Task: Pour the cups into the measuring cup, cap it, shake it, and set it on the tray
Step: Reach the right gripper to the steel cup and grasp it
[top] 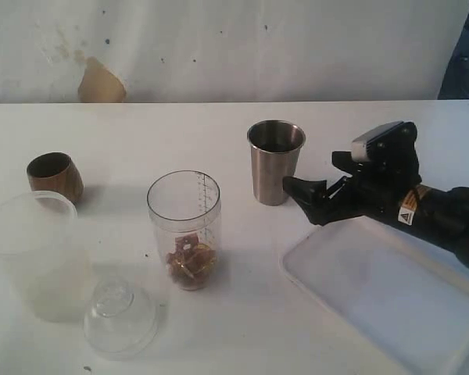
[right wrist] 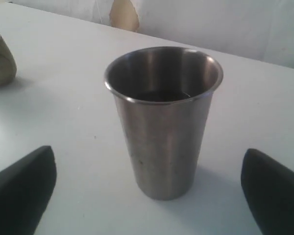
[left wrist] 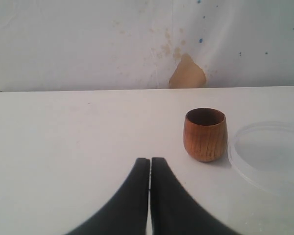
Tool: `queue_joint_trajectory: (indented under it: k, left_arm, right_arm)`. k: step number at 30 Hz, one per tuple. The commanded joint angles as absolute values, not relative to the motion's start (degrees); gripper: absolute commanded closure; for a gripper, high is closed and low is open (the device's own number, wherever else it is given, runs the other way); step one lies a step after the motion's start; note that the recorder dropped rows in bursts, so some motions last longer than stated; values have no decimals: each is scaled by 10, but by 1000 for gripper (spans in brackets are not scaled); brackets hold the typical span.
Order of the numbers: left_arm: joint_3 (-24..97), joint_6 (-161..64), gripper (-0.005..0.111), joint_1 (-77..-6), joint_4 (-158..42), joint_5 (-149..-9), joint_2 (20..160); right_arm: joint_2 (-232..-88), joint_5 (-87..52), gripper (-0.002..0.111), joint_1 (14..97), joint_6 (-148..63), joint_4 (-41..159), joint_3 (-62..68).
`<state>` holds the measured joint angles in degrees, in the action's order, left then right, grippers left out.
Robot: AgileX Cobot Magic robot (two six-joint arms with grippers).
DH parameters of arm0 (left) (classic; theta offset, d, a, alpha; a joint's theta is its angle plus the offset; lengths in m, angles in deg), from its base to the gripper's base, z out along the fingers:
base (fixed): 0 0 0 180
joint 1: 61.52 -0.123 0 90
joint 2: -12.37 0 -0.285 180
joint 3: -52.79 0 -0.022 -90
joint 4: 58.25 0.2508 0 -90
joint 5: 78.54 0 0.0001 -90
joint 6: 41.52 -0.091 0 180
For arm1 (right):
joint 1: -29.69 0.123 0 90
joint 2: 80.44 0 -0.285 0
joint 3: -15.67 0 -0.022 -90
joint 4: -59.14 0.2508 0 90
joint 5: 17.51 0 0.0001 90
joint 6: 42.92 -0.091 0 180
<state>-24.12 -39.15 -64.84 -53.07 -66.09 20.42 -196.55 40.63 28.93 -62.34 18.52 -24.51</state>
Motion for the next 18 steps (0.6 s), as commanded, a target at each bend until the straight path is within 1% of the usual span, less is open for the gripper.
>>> queue_joint_trajectory:
  k: [1, 8, 11, 15, 18]
  left_arm:
    - [-244, -390, 106, -648, -535, -669, 202]
    - [-244, -390, 106, -648, -535, -669, 202]
    - [-244, -390, 106, -648, -535, -669, 202]
    - [-244, -390, 106, -648, -535, -669, 202]
    - [-244, -390, 106, -648, -535, -669, 202]
  right_arm:
    - [-1989, 422, 14, 292, -611, 192, -221]
    - [-2046, 450, 14, 298, -611, 187, -155]
    - [-2087, 451, 14, 323, -611, 188, -110]
    - [-2136, 451, 15, 334, -611, 247, -64]
    - [-2155, 451, 15, 340, -610, 248, -51]
